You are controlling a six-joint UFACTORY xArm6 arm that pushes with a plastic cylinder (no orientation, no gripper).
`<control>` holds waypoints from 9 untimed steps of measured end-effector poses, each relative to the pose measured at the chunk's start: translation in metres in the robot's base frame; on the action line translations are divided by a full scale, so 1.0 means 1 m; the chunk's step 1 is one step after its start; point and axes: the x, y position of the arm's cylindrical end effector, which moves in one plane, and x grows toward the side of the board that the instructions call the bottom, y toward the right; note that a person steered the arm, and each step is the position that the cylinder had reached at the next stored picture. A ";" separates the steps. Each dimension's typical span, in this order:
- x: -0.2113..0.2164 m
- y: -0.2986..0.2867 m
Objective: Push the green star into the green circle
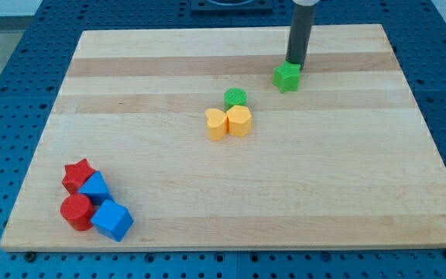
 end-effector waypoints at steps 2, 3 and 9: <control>0.021 -0.045; 0.040 -0.064; 0.013 -0.012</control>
